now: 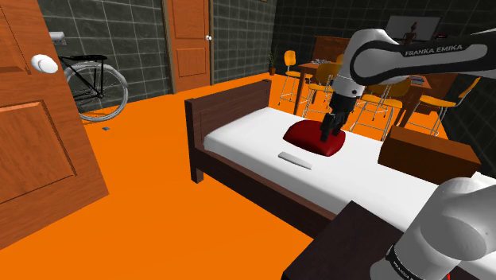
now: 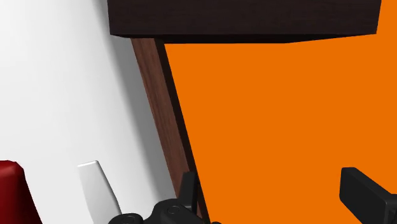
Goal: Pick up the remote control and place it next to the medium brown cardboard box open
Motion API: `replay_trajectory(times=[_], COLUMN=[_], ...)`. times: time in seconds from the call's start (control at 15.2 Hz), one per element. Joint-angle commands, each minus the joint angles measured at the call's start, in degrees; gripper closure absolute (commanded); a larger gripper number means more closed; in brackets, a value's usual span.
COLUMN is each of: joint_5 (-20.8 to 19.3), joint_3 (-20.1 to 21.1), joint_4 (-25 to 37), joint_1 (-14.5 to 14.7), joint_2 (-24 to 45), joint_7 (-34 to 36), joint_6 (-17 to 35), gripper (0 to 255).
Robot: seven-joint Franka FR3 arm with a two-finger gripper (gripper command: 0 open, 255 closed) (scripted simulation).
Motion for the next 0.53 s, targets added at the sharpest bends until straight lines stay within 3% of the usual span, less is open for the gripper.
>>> replay_trajectory(times=[0.0,0.46], joint_5=[-0.72,-1.37], joint_3=[-1.51,-6.39], joint_4=[-0.16,2.18], joint_1=[-0.33,-0.93], joint_2=[3.63,17.17], joint_7=[-2.22,-9.80], joint_6=[3.79,14.69], gripper=[0,0])
